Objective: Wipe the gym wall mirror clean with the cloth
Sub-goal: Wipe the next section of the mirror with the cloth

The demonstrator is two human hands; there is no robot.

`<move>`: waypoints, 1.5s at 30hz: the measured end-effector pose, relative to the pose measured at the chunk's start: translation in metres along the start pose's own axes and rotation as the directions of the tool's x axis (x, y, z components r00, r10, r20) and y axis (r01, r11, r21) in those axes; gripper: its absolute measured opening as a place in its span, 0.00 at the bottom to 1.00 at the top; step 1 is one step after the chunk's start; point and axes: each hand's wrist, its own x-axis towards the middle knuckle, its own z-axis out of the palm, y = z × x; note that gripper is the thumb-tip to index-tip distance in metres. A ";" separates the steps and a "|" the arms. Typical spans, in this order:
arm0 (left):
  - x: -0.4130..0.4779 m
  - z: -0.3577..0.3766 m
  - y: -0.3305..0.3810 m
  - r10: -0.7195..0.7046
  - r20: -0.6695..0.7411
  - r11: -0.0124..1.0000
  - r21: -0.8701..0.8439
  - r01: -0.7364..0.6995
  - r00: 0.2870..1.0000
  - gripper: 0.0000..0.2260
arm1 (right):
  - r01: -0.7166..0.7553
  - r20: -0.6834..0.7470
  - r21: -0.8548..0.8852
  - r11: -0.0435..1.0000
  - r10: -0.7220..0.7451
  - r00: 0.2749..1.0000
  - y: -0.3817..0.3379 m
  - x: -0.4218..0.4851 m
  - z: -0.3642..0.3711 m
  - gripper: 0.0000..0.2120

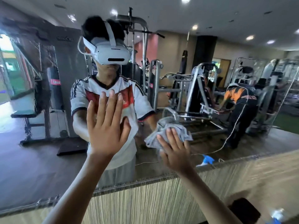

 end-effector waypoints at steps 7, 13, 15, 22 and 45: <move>-0.026 0.002 0.010 -0.020 0.028 0.999 0.033 0.019 0.999 0.32 | -0.582 -0.163 0.187 0.791 0.610 0.776 -0.016 0.043 0.000 0.25; -0.037 0.004 0.003 -0.017 -0.019 0.998 0.059 0.018 1.000 0.29 | -0.090 -0.046 0.109 0.990 0.095 0.994 -0.040 -0.003 0.013 0.24; -0.037 0.005 0.002 -0.021 -0.033 0.997 0.078 0.024 0.999 0.29 | 0.058 0.012 0.080 0.995 -0.059 0.998 -0.020 -0.037 0.014 0.24; -0.038 0.006 0.006 -0.038 -0.024 0.995 0.095 0.040 0.999 0.27 | -0.406 -0.133 0.148 0.902 0.425 0.896 0.015 -0.003 0.008 0.24; -0.043 0.008 0.008 -0.043 -0.023 0.991 0.123 0.046 0.999 0.27 | -0.325 -0.131 0.223 0.919 0.359 0.924 -0.070 0.015 0.020 0.25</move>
